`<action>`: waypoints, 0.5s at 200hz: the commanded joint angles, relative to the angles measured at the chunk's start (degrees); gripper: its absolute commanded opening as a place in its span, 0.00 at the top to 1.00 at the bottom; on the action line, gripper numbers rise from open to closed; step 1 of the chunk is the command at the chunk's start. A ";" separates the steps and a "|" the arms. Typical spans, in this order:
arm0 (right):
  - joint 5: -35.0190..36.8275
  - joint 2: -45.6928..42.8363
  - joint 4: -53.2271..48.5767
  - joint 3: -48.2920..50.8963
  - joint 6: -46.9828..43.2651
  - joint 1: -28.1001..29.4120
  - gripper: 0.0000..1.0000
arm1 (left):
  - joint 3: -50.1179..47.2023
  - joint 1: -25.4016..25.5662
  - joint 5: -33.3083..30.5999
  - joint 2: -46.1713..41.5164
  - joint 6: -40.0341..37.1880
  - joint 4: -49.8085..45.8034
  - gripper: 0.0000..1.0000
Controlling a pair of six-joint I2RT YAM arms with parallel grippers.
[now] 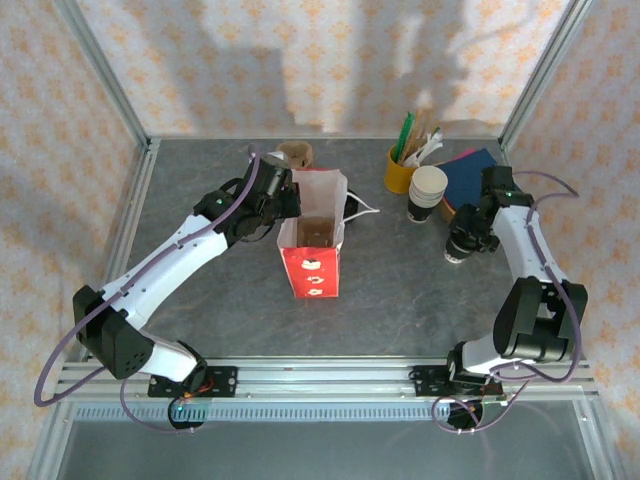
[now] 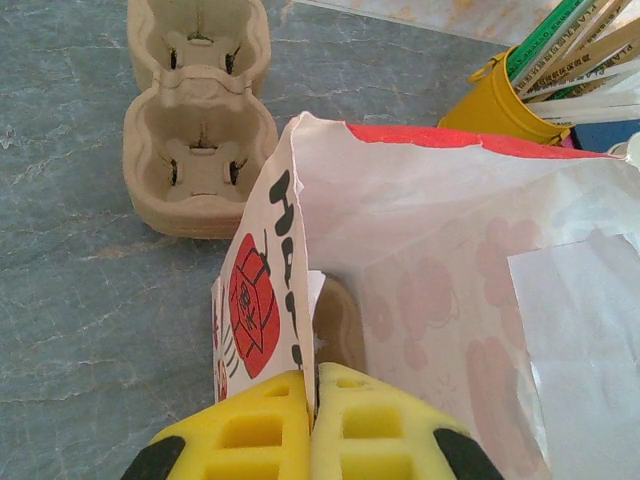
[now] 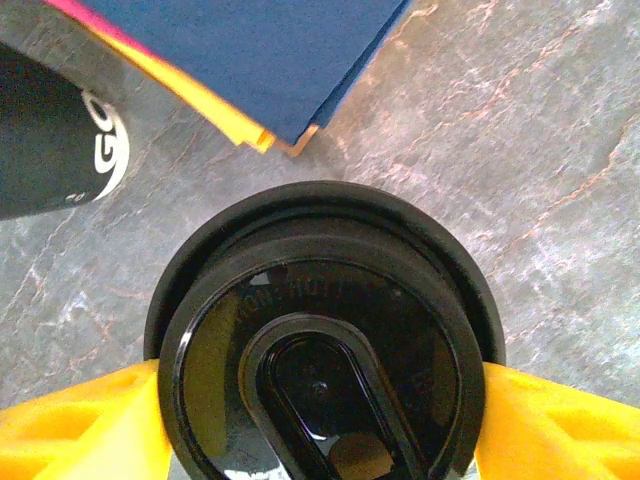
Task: Pack the takeout coffee
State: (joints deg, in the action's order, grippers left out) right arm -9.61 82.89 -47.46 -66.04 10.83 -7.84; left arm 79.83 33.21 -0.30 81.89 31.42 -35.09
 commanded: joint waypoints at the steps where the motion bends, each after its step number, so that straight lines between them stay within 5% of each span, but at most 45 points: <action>1: -0.68 -2.35 -3.41 1.53 1.82 3.14 0.29 | 1.91 -0.60 -1.26 0.73 -1.02 -0.36 1.00; 100: 1.87 1.40 -5.06 -3.04 10.78 23.68 0.29 | 1.53 -0.60 -2.76 -0.15 -0.67 -1.40 1.00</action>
State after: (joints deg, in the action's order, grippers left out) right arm -9.89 82.28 -49.91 -66.22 17.23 11.64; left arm 79.90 33.21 -0.51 81.89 31.44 -35.31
